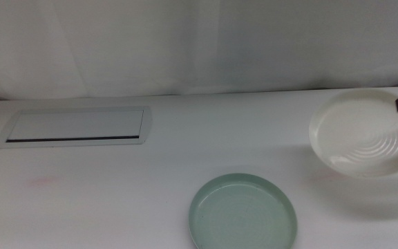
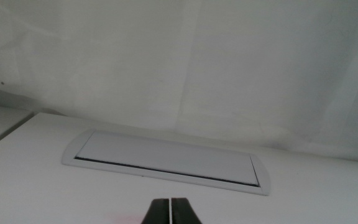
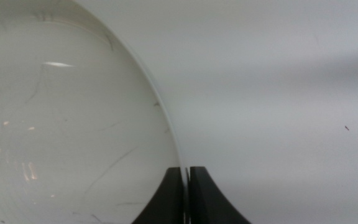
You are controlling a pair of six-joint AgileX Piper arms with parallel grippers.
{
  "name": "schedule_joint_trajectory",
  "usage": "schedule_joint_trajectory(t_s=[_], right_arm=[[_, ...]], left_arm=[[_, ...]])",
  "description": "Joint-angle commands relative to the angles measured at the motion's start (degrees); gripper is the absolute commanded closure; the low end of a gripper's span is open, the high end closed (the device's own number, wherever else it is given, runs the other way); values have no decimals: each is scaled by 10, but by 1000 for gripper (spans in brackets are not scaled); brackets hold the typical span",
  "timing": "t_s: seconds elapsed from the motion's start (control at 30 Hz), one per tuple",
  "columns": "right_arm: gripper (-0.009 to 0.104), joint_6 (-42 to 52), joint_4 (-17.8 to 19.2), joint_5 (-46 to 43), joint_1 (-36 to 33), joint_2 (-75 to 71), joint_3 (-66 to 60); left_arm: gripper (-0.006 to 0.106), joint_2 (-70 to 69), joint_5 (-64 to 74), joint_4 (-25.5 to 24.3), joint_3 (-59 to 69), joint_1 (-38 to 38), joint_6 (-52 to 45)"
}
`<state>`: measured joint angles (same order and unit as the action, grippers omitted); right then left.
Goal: Stack the three bowls on top of each other.
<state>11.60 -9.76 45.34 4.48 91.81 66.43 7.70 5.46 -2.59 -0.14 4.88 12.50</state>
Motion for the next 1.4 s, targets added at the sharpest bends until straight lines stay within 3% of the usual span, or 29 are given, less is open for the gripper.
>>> schedule_joint_trajectory(t_s=[0.0,0.13,0.33,0.73,1.37], right_arm=[[98,27,-35,19,-1,-41,-3],[98,24,-47,53,-23,-96,-3],[98,-3,-47,93,-108,-126,-4],[98,-116,-46,-62,-319,-80,-141],[98,-131,-45,-128,-347,68,-139]], left_arm=[[103,-3,-3,0,22,2,4],[103,-3,-3,0,22,2,4],[103,-3,-3,0,22,2,6],[103,-3,-3,0,22,2,6],[103,-3,-3,0,22,2,6]])
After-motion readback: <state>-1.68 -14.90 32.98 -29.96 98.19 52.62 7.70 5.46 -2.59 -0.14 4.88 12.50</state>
